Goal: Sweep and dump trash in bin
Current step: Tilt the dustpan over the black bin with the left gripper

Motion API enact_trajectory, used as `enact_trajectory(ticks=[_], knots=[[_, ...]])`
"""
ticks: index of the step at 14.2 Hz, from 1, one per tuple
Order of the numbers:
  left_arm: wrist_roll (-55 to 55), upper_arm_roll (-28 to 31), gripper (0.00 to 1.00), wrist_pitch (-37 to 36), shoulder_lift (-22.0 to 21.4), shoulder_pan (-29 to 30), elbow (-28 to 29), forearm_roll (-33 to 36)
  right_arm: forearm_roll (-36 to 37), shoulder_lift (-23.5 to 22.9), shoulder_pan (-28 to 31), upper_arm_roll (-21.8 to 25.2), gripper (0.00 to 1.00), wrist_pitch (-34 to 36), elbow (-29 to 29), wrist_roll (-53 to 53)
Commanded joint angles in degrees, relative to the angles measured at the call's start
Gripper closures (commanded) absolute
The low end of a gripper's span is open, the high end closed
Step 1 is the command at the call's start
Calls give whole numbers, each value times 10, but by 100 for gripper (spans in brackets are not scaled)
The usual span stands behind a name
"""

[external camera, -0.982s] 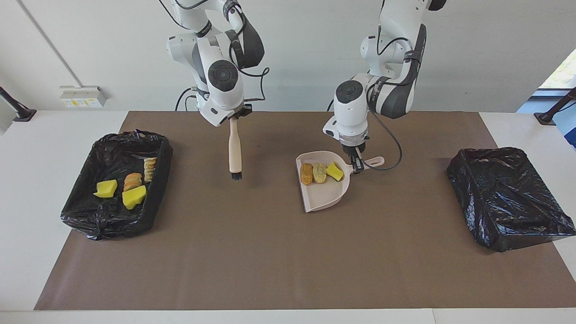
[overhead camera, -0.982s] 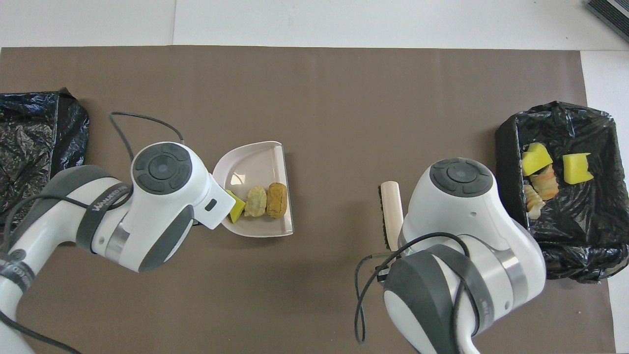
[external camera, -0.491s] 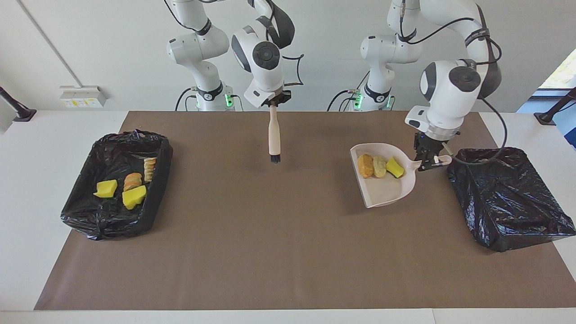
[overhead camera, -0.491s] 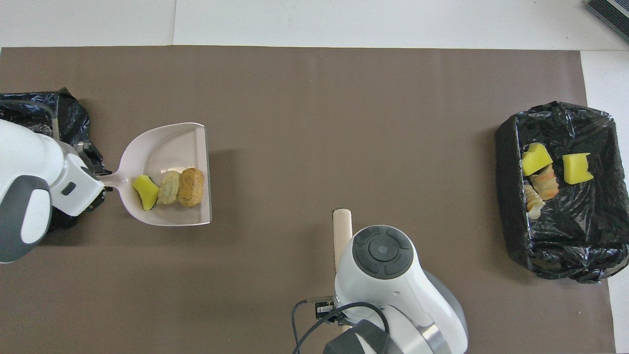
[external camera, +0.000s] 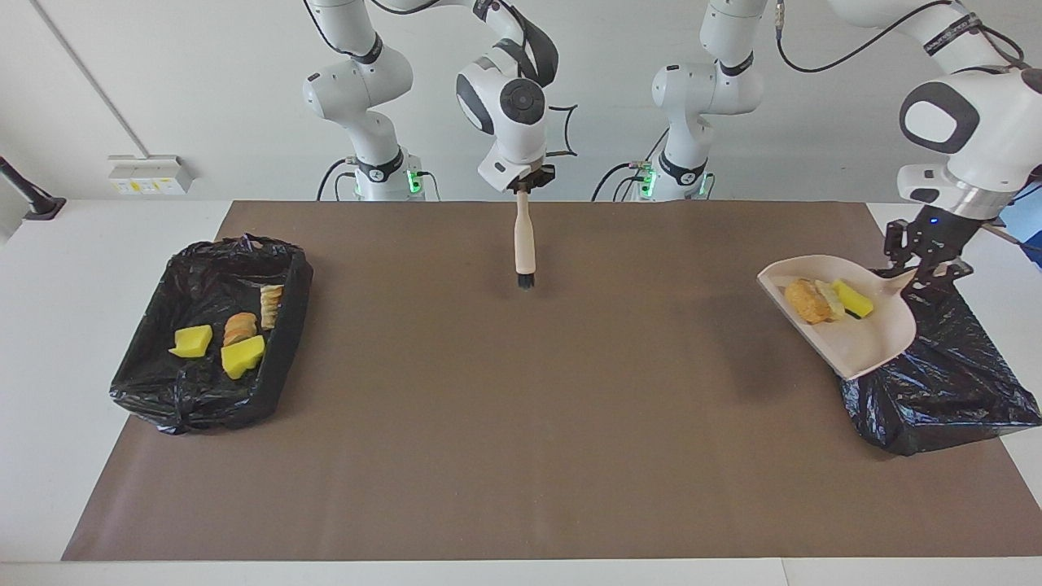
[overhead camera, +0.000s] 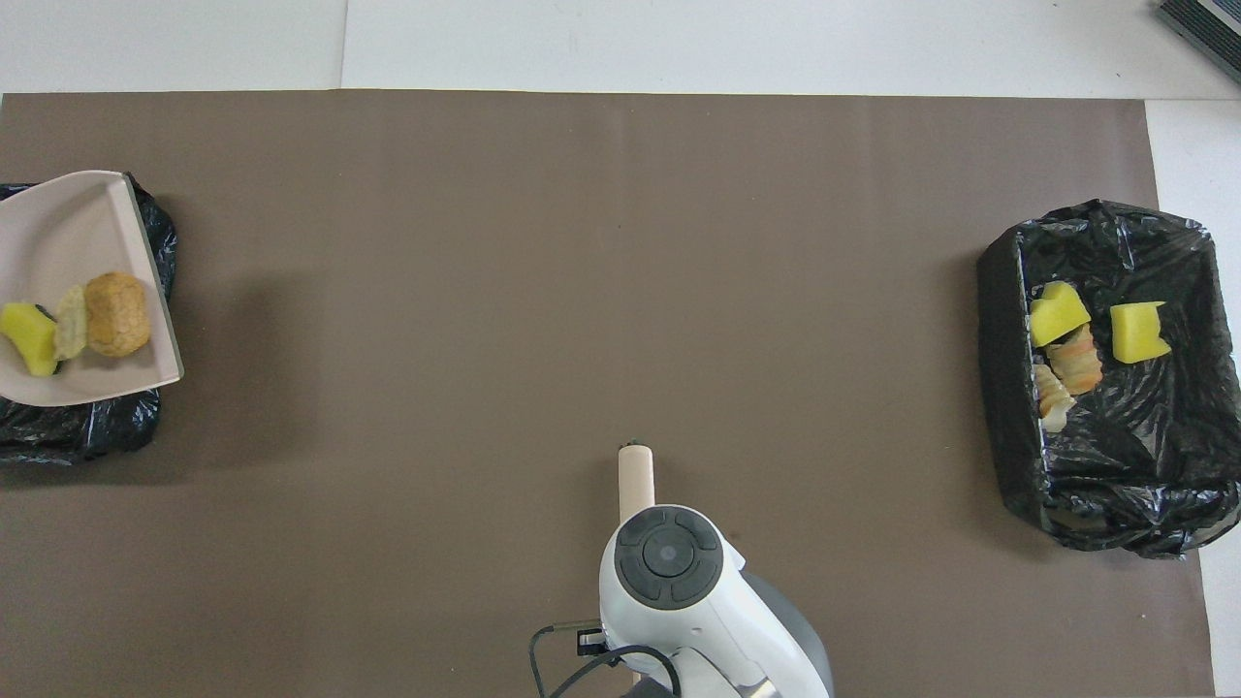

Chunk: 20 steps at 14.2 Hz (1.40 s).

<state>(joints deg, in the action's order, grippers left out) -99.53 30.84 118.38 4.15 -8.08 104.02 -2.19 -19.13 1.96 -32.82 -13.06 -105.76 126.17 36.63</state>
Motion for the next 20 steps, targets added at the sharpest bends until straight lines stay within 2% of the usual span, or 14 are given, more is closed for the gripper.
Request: enact_trajectory(ticks=[1,3,6,9,13,17,20], knots=[[-93,29,100,-37,116,25,-143,-18,-12,-24,-21,1,100,-38,7,5],[-143,32,100,-14,161,58,-194,-16,-13,-31,-24,1,100,-45,6,12],[-239,40,100,68,169,65,-197,-2,-21,-39,-25,1,100,-54,7,24],[-235,41,100,83,168,61,-189,102,-25,-45,-25,1,100,-72,7,23],[-219,42,100,119,162,58,-162,131,-25,-44,-28,1,100,-74,20,7],[-124,41,100,136,148,43,-133,276,-25,-43,-28,1,100,-75,22,-1],[-34,41,100,132,128,24,-114,414,-25,-43,-28,2,75,-75,24,-16]])
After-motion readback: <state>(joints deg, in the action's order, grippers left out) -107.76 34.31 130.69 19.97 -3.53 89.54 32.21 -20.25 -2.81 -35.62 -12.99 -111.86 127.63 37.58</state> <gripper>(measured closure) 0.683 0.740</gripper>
